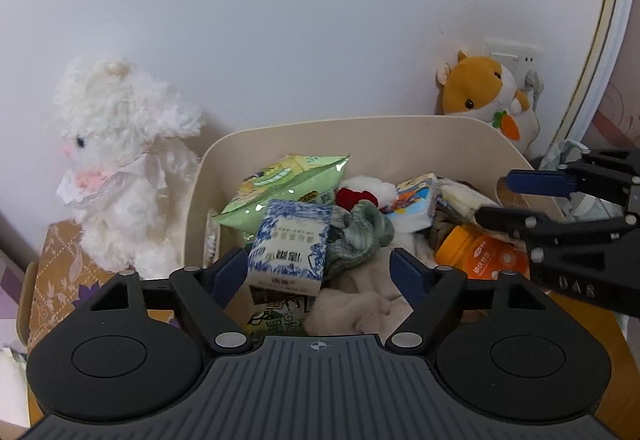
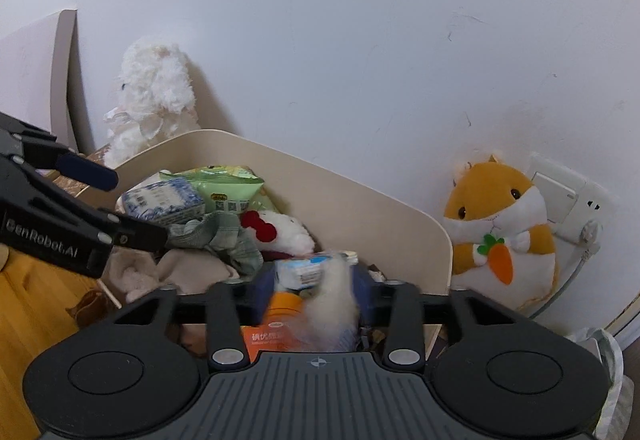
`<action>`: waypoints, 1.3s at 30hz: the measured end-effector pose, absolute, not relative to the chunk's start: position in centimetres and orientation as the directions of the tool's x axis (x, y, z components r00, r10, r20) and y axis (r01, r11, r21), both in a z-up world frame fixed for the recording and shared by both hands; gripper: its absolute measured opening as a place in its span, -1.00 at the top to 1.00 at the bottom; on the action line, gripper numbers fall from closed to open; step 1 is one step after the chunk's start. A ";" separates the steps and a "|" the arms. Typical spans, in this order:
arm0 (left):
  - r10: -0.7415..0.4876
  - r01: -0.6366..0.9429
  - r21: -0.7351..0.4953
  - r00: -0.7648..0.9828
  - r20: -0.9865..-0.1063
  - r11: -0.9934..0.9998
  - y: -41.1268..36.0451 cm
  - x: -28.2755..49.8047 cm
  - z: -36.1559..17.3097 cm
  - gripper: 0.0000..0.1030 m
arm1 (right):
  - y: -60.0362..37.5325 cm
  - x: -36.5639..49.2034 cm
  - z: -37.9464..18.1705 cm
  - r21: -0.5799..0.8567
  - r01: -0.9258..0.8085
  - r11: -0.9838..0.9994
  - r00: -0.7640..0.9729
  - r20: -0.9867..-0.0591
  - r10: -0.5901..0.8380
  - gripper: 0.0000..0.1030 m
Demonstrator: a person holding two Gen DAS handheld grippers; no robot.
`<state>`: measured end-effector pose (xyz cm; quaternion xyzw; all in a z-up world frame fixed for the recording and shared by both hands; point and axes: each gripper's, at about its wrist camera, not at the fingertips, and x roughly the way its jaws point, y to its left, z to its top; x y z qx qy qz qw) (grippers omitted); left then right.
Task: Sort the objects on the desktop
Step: 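Lower both items into the basket and open both tools, then grasp the brown hair clip with left tool while right tool grasps white scrunchie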
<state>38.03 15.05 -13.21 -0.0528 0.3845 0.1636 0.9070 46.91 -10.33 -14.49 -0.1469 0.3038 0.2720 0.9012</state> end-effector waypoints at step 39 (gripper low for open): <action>0.231 -0.390 0.048 0.437 -0.870 0.919 18.8 32.2 -23.8 -0.23 | -3.5 39.0 -23.4 -0.008 -0.696 0.718 0.459 -0.774 0.436 -0.53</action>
